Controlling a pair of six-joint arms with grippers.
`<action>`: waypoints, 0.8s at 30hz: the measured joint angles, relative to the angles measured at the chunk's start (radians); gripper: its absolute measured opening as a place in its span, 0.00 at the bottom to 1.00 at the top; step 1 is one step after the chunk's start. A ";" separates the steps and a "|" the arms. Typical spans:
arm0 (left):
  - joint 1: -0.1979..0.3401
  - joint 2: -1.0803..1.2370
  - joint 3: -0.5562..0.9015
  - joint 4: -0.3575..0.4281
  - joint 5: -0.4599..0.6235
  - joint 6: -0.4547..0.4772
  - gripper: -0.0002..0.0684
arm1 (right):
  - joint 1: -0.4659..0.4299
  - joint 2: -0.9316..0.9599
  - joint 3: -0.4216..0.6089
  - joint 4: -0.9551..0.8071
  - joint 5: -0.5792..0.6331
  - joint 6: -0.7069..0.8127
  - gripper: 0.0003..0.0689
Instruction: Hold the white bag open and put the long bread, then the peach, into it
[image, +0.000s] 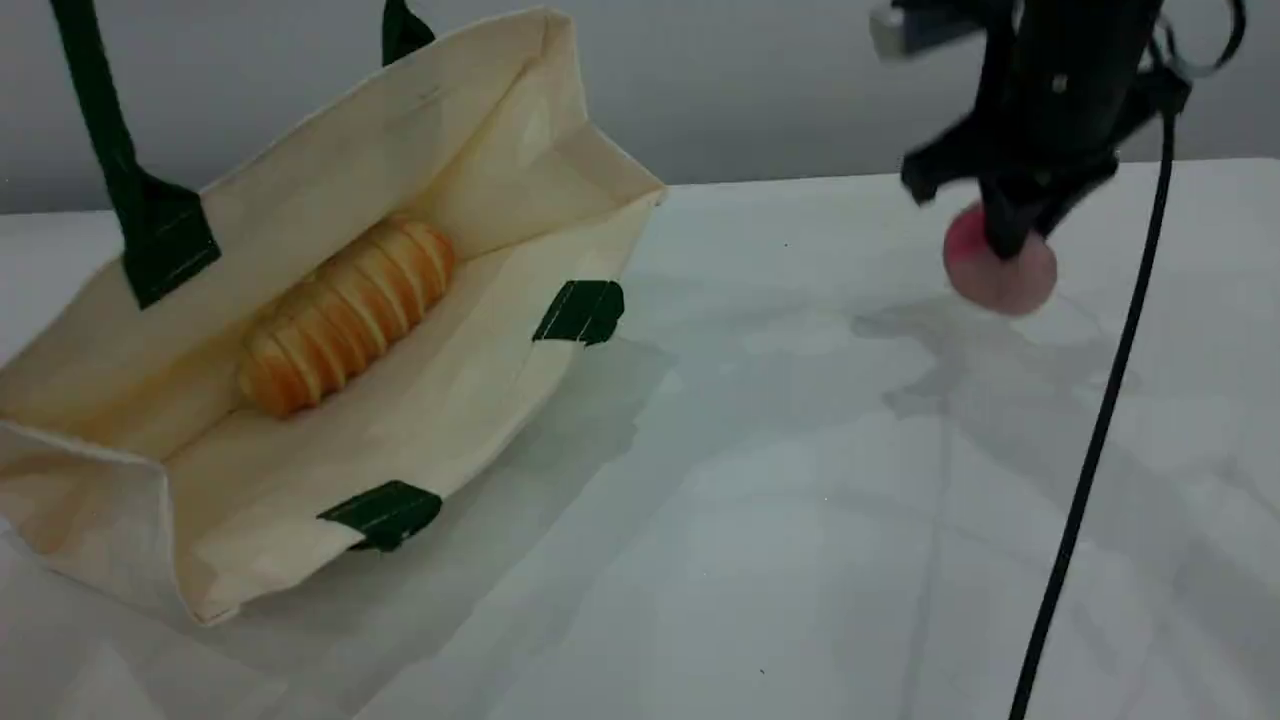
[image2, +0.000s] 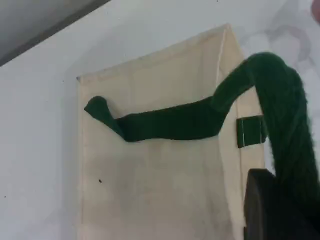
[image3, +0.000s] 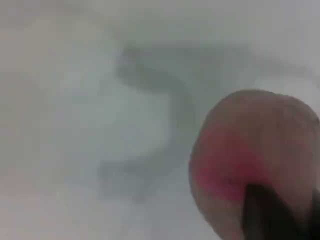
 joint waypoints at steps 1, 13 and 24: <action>0.000 0.000 0.000 0.000 0.000 0.002 0.13 | 0.000 -0.022 0.002 0.009 0.004 0.000 0.09; 0.000 0.000 0.000 -0.006 0.000 0.035 0.13 | 0.001 -0.298 0.238 0.167 -0.085 -0.071 0.08; 0.000 0.001 0.000 -0.112 0.000 0.106 0.13 | 0.159 -0.568 0.493 0.496 -0.187 -0.262 0.08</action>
